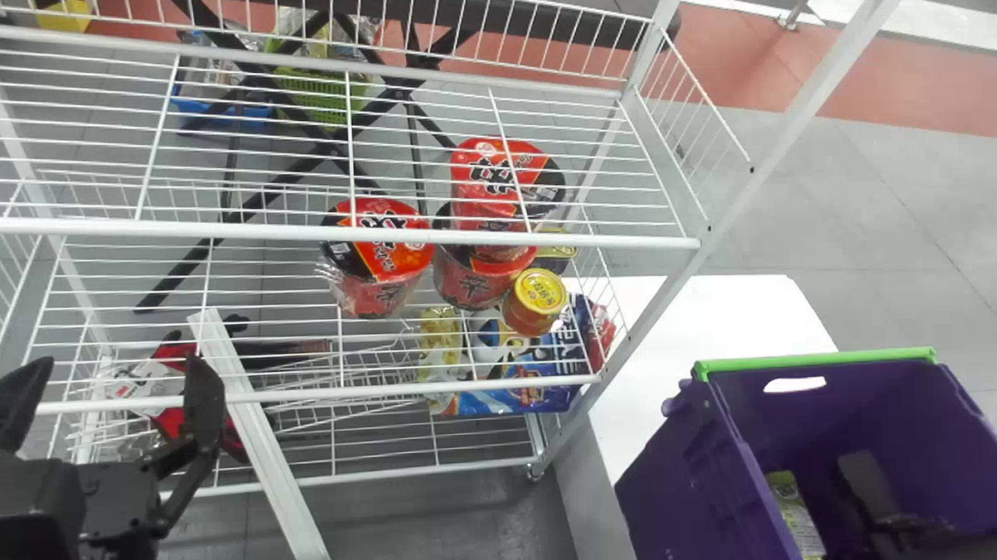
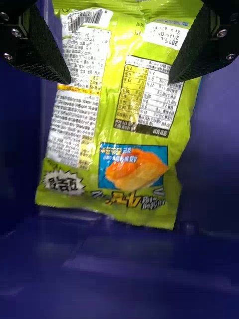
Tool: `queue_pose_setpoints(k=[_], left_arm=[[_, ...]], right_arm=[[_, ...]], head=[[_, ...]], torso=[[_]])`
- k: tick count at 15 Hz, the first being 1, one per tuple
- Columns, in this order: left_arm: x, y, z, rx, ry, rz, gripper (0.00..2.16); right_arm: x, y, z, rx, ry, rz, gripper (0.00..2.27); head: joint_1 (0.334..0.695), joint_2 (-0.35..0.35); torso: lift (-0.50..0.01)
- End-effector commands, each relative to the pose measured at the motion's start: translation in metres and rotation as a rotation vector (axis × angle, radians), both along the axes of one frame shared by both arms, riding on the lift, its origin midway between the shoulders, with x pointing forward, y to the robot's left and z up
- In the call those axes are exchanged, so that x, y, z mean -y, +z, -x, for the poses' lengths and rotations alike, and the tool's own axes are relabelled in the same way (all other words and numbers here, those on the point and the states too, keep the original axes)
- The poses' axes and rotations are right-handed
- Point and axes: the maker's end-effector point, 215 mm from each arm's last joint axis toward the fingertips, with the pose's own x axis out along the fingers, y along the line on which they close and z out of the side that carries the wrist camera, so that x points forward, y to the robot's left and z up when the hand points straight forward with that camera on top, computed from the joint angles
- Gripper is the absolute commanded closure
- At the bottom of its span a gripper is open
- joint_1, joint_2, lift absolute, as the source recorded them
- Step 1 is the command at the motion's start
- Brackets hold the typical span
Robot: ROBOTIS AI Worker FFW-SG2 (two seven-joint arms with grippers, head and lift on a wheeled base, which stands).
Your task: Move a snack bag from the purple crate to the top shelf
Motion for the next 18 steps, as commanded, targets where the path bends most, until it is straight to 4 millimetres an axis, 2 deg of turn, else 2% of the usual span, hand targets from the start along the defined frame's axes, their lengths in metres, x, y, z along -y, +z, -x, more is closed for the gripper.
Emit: queue_pose_setpoints(k=[1,7,12,13,18], left_arm=[[-0.002,0.0,-0.001,-0.001,0.002,0.003,0.1],[-0.002,0.002,-0.001,0.002,0.002,0.003,0.1],[-0.004,0.0,-0.001,0.002,0.006,0.001,0.1],[-0.004,0.0,-0.001,0.002,0.006,0.001,0.1],[-0.009,-0.002,0.0,-0.001,0.013,-0.003,0.1]], right_arm=[[0.0,-0.001,0.002,0.004,-0.023,-0.019,0.08],[-0.002,-0.003,0.01,-0.009,-0.061,-0.039,0.09],[-0.005,-0.007,0.012,-0.007,-0.074,-0.046,0.2],[-0.006,-0.007,0.013,-0.006,-0.081,-0.051,0.32],[-0.01,-0.011,0.018,-0.014,-0.152,-0.075,1.21]], head=[[0.695,-0.35],[0.695,-0.35],[0.695,-0.35],[0.695,-0.35],[0.695,-0.35]], torso=[[-0.455],[-0.455],[-0.455],[-0.455],[-0.455]])
